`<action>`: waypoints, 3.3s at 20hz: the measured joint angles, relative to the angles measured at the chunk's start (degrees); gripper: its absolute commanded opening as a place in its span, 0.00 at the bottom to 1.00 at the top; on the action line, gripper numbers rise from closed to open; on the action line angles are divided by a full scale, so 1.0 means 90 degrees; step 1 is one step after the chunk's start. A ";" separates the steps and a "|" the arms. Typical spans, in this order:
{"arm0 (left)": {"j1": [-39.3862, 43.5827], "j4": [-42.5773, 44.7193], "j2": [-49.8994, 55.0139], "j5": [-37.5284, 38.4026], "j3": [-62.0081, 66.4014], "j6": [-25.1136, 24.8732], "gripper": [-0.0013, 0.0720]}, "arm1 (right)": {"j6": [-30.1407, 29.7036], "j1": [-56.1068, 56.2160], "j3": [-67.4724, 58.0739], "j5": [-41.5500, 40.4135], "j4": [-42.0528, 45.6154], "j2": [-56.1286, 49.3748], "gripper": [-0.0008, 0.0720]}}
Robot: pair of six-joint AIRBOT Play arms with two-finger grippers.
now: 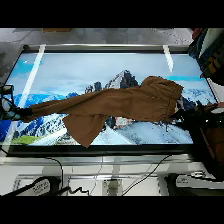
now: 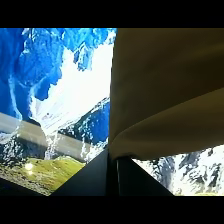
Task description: Fold the clothes and pants, and hang the long-sleeved shirts on hangers.
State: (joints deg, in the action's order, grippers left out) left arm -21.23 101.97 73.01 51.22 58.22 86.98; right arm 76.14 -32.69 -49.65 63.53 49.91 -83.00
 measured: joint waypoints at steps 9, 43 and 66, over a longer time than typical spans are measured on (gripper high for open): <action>0.0000 -0.0002 0.0000 -0.0095 0.0000 0.0000 0.05 | -0.1190 0.0027 0.0884 -0.1683 -0.1894 -0.0005 0.05; 0.0007 -0.0668 0.0260 0.1027 0.1751 -0.0119 0.05 | -0.0748 0.0024 0.0282 -0.1571 -0.2543 -0.0789 0.63; -0.0027 -0.0510 0.0136 0.0729 0.3235 0.0126 0.04 | -0.0656 0.0024 -0.2477 -0.0784 -0.1205 0.1460 0.04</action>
State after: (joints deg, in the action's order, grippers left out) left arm -21.47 97.38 74.24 57.78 87.33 88.12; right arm 70.24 -32.47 -71.94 56.47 39.07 -69.87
